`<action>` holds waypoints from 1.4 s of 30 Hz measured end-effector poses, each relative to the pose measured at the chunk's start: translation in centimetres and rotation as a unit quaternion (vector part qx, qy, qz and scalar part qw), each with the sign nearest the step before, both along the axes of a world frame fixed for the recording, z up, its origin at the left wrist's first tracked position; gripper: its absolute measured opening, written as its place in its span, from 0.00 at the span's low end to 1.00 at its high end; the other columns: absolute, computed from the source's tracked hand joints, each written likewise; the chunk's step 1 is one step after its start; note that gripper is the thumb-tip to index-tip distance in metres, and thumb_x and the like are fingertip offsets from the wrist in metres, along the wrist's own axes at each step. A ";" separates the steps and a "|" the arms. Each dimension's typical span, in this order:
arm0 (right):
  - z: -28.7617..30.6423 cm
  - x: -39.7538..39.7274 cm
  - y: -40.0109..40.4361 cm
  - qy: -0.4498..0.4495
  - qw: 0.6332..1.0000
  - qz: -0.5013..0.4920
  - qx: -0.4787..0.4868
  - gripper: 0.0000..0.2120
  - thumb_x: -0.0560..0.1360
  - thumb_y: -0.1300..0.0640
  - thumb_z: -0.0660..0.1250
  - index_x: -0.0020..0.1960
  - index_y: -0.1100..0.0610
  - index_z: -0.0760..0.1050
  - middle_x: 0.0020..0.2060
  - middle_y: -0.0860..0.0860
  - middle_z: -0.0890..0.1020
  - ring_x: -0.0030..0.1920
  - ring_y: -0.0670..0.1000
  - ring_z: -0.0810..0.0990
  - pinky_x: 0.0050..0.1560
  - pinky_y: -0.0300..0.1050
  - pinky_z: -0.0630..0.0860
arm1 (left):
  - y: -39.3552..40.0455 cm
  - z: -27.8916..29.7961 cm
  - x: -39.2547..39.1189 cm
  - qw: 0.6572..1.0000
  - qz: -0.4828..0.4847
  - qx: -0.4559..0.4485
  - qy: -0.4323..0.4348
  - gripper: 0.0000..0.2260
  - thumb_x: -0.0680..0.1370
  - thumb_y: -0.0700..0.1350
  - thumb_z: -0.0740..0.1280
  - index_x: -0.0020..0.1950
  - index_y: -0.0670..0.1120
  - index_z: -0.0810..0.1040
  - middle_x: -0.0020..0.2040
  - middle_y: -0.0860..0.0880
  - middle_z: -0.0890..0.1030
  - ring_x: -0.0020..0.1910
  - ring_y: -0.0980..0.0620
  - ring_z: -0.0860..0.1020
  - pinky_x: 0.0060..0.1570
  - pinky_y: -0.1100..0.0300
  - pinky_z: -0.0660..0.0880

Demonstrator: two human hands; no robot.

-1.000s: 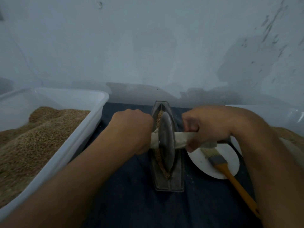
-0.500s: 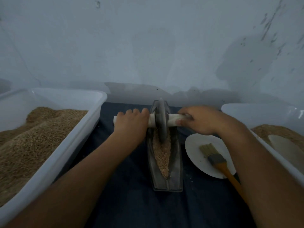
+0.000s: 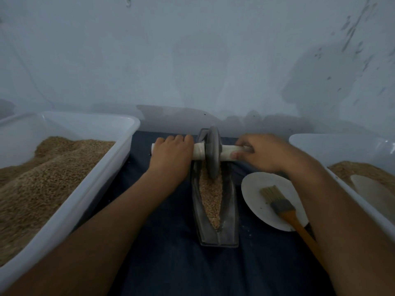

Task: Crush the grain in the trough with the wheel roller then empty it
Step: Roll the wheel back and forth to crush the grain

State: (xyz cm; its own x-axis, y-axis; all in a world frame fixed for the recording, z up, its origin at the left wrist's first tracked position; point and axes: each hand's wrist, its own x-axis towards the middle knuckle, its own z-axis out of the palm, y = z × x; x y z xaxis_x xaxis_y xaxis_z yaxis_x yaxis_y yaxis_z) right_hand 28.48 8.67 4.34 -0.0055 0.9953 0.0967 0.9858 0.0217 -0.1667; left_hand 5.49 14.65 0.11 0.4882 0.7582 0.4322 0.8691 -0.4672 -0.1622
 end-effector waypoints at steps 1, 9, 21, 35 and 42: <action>0.5 -0.1 -0.4 -0.003 1.000 -0.002 -0.019 0.15 0.76 0.36 0.66 0.56 0.43 0.74 0.51 0.46 0.79 0.48 0.48 0.76 0.42 0.46 0.72 | -0.3 0.3 0.0 1.000 0.006 -0.013 0.013 0.10 0.77 0.45 0.67 0.56 0.47 0.68 0.54 0.47 0.78 0.52 0.45 0.77 0.48 0.52 0.66; 3.4 -2.4 -3.5 -0.078 0.985 0.019 -0.153 0.21 0.64 0.33 0.75 0.45 0.44 0.71 0.42 0.44 0.78 0.41 0.46 0.78 0.37 0.46 0.72 | -4.0 3.3 -0.3 0.975 0.043 -0.189 0.107 0.11 0.73 0.44 0.71 0.53 0.47 0.75 0.43 0.50 0.74 0.43 0.49 0.74 0.42 0.53 0.67; 3.6 -2.4 -3.7 -0.091 0.976 0.021 -0.195 0.24 0.61 0.30 0.75 0.47 0.42 0.71 0.44 0.42 0.77 0.44 0.45 0.76 0.38 0.44 0.70 | -4.4 3.9 -0.2 0.972 0.040 -0.205 0.106 0.14 0.72 0.44 0.71 0.36 0.49 0.66 0.35 0.51 0.69 0.31 0.53 0.67 0.36 0.55 0.67; 0.2 0.1 -0.2 0.002 0.998 0.061 -0.007 0.16 0.76 0.38 0.67 0.58 0.45 0.76 0.45 0.42 0.78 0.42 0.41 0.75 0.35 0.41 0.65 | 0.3 -0.2 -0.8 0.998 0.029 -0.052 -0.022 0.13 0.76 0.48 0.67 0.47 0.50 0.62 0.47 0.49 0.78 0.46 0.47 0.77 0.43 0.55 0.63; -0.1 0.4 0.2 -0.037 0.992 0.090 0.079 0.16 0.75 0.40 0.69 0.58 0.46 0.76 0.47 0.43 0.76 0.48 0.48 0.75 0.43 0.47 0.71 | 0.5 -0.5 -0.7 0.997 0.022 0.012 -0.077 0.14 0.75 0.46 0.69 0.47 0.50 0.62 0.48 0.48 0.78 0.47 0.46 0.77 0.42 0.55 0.61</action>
State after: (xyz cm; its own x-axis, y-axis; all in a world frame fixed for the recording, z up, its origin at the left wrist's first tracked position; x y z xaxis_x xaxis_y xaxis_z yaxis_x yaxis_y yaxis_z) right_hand 28.87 8.88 4.24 -0.1950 0.9498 0.2445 0.9728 0.2191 -0.0753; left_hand 4.77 15.12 -0.40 0.3806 0.7659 0.5181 0.9043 -0.4255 -0.0354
